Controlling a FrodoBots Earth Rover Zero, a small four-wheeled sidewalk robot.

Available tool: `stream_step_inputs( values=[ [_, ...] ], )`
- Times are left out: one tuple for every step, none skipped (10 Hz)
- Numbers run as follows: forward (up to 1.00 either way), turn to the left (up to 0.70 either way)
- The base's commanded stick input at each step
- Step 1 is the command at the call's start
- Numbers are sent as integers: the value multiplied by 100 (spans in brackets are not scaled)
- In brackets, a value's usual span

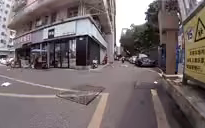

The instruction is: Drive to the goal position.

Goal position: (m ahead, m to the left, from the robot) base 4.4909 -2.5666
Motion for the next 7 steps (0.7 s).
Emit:
stream_step_inputs(
  values=[
    [70,0],
    [70,0],
    [70,0],
    [70,0],
    [70,0],
    [70,0],
    [70,0]
  ],
)
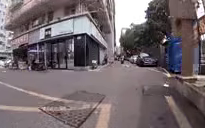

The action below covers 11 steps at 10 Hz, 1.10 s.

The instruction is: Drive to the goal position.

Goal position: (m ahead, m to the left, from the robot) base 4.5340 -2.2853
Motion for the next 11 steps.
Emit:
stream_step_inputs(
  values=[
    [70,0],
    [70,0],
    [70,0],
    [70,0],
    [70,0],
    [70,0],
    [70,0],
    [70,0],
    [70,0],
    [70,0],
    [70,0]
  ],
)
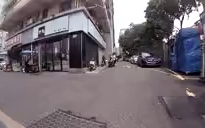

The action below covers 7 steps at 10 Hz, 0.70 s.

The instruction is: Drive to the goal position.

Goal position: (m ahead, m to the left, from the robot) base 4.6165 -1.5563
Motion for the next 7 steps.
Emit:
stream_step_inputs(
  values=[
    [70,-1],
    [70,-14],
    [70,-14],
    [70,-14],
    [70,-14],
    [70,-14],
    [70,-14]
  ],
)
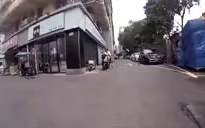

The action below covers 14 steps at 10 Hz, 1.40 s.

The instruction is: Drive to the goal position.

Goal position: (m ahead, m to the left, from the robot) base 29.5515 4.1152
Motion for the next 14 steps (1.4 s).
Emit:
stream_step_inputs(
  values=[
    [70,-14],
    [70,-14],
    [70,-13],
    [70,-5],
    [70,0],
    [70,0],
    [70,0],
    [70,0],
    [70,0],
    [70,0],
    [70,0],
    [70,0],
    [70,0],
    [70,0]
  ],
)
